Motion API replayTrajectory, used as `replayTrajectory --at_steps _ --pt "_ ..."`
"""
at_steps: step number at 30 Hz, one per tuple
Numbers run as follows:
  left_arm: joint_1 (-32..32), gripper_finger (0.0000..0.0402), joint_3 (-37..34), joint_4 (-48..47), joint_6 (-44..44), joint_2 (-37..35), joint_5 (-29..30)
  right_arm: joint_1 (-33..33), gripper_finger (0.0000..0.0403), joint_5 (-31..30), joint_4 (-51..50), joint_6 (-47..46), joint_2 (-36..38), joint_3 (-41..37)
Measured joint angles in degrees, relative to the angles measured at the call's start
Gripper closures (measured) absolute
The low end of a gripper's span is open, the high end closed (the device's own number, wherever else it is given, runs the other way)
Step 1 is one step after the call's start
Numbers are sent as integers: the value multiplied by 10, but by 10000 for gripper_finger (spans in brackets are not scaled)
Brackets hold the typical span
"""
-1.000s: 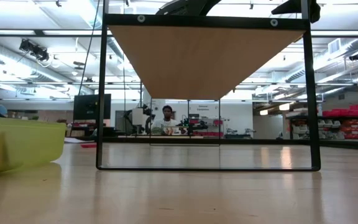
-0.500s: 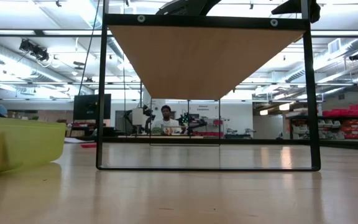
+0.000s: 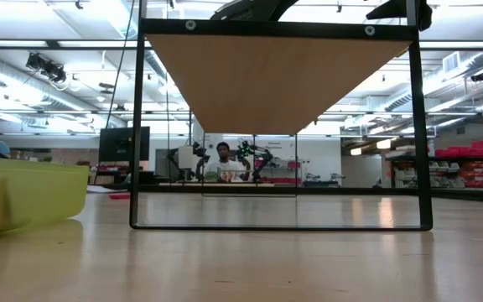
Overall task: Pack school essentials
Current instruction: Put the orange pencil into the yellow supply box, then put the red eraser into the yellow supply box
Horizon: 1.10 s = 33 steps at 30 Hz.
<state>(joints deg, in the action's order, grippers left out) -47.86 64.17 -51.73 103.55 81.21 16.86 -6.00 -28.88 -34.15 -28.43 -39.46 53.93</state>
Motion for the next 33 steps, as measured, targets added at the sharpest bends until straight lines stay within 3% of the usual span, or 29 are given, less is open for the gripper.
replayTrajectory --at_steps 4,12,16,27,33 --pt "0 334 0 -4 10 1 -11 0 207 0 0 4 0 0" --pt "0 227 0 -44 23 1 -26 0 207 0 0 4 0 0" --pt "0 199 0 -52 13 -9 -25 0 207 0 0 3 0 0" --pt "16 236 0 -74 -43 -9 21 0 207 0 0 2 0 0" --pt "68 281 -2 -123 -111 -19 26 0 207 0 0 -15 -7 0"
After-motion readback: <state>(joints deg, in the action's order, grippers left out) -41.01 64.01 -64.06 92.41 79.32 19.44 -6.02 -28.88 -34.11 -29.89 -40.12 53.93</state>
